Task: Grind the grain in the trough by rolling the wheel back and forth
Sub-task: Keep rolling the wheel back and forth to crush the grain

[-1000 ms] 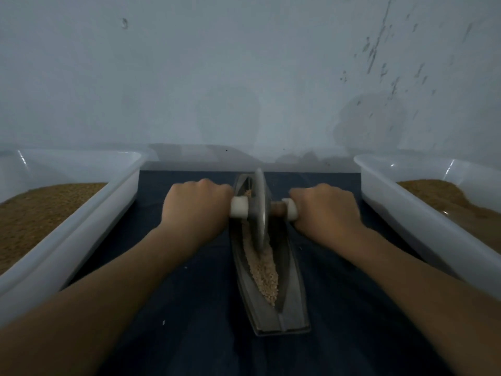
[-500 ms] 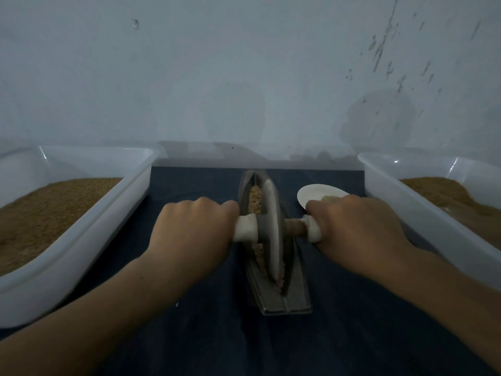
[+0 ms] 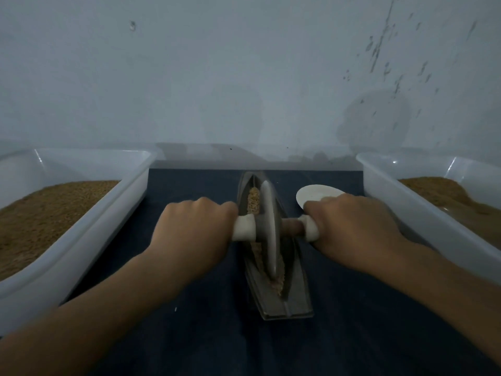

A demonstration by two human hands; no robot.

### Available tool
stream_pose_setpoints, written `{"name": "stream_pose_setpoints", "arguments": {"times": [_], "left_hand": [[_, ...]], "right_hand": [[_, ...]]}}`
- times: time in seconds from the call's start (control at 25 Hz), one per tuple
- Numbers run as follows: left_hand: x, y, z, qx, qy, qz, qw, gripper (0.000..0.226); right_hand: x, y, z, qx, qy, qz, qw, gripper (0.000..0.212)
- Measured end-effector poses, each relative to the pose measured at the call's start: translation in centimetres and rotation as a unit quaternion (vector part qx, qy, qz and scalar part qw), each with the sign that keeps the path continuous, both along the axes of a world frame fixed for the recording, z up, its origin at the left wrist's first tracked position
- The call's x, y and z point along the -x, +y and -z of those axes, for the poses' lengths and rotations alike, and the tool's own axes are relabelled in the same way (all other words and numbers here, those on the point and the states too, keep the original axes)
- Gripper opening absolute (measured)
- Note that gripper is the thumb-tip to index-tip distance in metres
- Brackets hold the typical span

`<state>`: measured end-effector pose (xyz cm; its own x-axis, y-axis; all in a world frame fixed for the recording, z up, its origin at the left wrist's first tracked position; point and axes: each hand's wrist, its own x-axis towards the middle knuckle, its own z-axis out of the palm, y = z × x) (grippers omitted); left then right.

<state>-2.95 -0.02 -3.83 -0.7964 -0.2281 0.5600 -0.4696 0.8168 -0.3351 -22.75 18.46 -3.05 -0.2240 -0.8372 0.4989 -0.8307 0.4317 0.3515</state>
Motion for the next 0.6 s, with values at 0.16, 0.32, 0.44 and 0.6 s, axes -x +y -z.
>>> {"name": "stream_pose_setpoints", "arguments": {"times": [0.16,0.32,0.44,0.6], "left_hand": [[0.4,0.0,-0.3,-0.006,-0.013,-0.020,1.000,0.053],[5.6,-3.2,-1.5,-0.043,-0.025,-0.081,0.996,0.011],[6.4,-3.2,-2.6,-0.075,-0.046,-0.087,0.992,0.010],[1.3,-0.3,-0.4,-0.005,-0.004,-0.015,1.000,0.040]], "right_hand": [[0.1,0.4,0.5,0.007,0.019,0.013,1.000,0.027],[2.1,-5.5,0.5,0.036,-0.080,0.067,0.994,0.019],[2.6,-6.3,-0.4,0.015,-0.126,0.072,0.989,0.014],[0.7,-1.0,0.4,0.012,-0.033,0.007,0.999,0.029]]}}
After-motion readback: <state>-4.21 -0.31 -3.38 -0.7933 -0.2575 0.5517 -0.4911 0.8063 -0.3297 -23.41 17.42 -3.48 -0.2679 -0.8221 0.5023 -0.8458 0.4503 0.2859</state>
